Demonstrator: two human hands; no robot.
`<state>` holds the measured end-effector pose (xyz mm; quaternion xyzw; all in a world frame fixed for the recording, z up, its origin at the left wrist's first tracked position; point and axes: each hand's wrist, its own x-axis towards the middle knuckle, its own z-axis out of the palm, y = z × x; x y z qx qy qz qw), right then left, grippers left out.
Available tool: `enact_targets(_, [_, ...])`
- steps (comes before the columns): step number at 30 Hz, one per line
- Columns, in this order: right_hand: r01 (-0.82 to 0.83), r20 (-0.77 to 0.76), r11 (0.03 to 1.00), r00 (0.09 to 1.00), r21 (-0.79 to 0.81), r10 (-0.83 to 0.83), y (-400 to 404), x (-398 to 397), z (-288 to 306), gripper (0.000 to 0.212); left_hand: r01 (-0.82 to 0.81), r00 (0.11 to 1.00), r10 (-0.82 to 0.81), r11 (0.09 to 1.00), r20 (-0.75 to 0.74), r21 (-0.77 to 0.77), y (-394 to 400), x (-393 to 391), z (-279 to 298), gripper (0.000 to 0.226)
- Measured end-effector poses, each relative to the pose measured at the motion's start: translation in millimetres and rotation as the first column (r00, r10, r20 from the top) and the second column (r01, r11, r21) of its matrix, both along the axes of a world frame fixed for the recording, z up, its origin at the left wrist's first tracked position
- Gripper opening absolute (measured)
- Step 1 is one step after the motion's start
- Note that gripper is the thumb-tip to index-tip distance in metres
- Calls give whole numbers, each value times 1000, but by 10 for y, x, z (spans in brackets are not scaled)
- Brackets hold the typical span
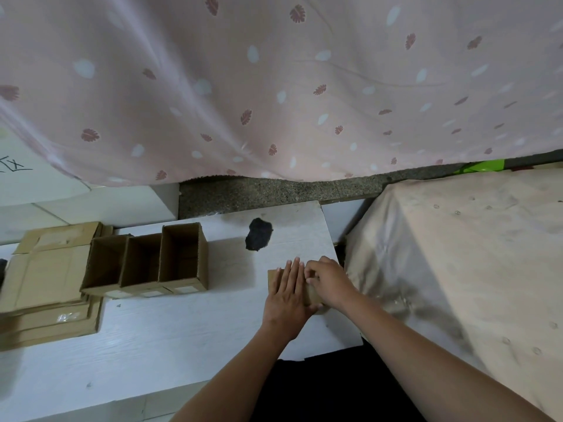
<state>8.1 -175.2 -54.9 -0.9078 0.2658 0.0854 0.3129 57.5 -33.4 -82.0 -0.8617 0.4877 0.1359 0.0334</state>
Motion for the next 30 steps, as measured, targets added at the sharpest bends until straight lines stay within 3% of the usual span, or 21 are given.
enact_targets(9, [19,37,997,999,70,-21,-21,-61,16,18,-1,1000,1,1000,-3,24,-11,-27,19,89])
enact_targets(16, [134,117,973,980,190,-158,-41,-252,122,16,10,1000,-10,1000,-1,4,-8,-79,31,78])
enact_targets(22, [320,69,895,931,310,-357,-99,-315,132,7,12,1000,-13,1000,-6,-14,-30,-160,9,74])
enact_targets(27, [371,52,867,911,332,-410,-63,-329,156,34,12,1000,-12,1000,-11,0,-39,-167,-8,74])
enact_targets(30, [377,93,882,905,284,-416,-91,-355,130,19,6,1000,-6,1000,-29,6,-34,-172,-9,74])
